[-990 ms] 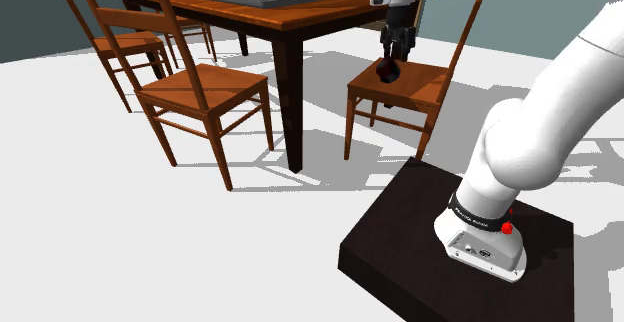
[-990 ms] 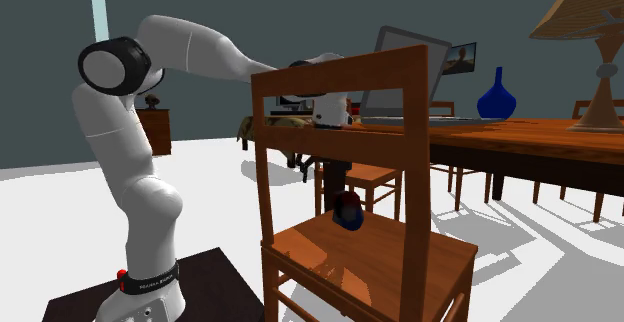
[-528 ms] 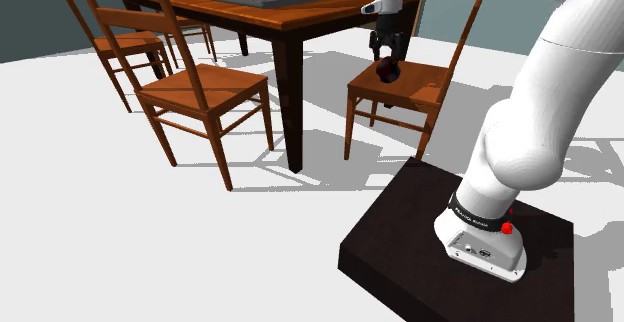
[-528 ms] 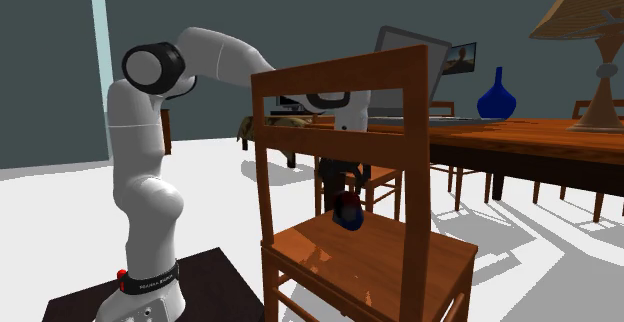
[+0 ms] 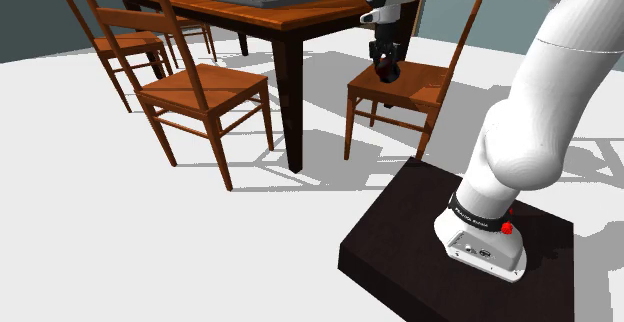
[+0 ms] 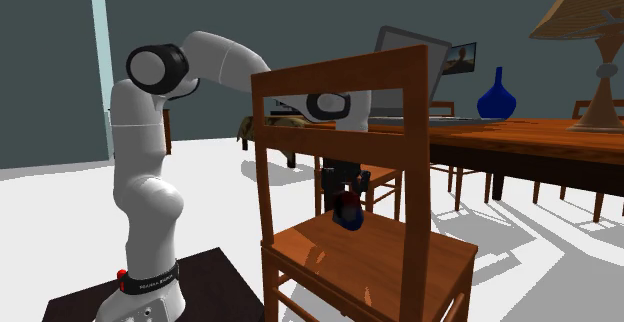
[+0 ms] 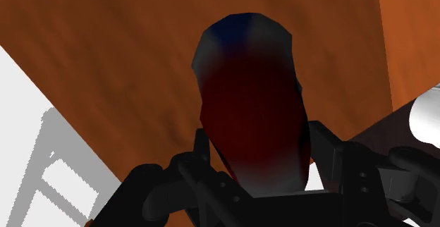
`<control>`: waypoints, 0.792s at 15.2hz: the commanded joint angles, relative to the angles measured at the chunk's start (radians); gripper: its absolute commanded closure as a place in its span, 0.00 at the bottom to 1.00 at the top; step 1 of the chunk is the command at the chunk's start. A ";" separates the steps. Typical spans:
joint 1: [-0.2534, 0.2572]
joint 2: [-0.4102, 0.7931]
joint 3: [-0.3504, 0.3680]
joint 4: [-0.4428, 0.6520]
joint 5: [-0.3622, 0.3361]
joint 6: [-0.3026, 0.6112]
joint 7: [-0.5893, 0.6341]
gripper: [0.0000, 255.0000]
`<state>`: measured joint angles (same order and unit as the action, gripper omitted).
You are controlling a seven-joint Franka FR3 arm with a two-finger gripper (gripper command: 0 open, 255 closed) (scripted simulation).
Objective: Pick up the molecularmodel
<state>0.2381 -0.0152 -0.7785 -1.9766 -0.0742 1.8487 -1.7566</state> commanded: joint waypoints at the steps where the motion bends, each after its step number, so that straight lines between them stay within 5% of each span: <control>1: -0.001 0.002 -0.001 -0.001 0.001 0.002 -0.001 1.00; 12: 0.002 -0.015 0.003 0.040 -0.010 -0.051 0.005 1.00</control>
<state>0.2389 -0.0284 -0.7769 -1.9497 -0.0832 1.8116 -1.7527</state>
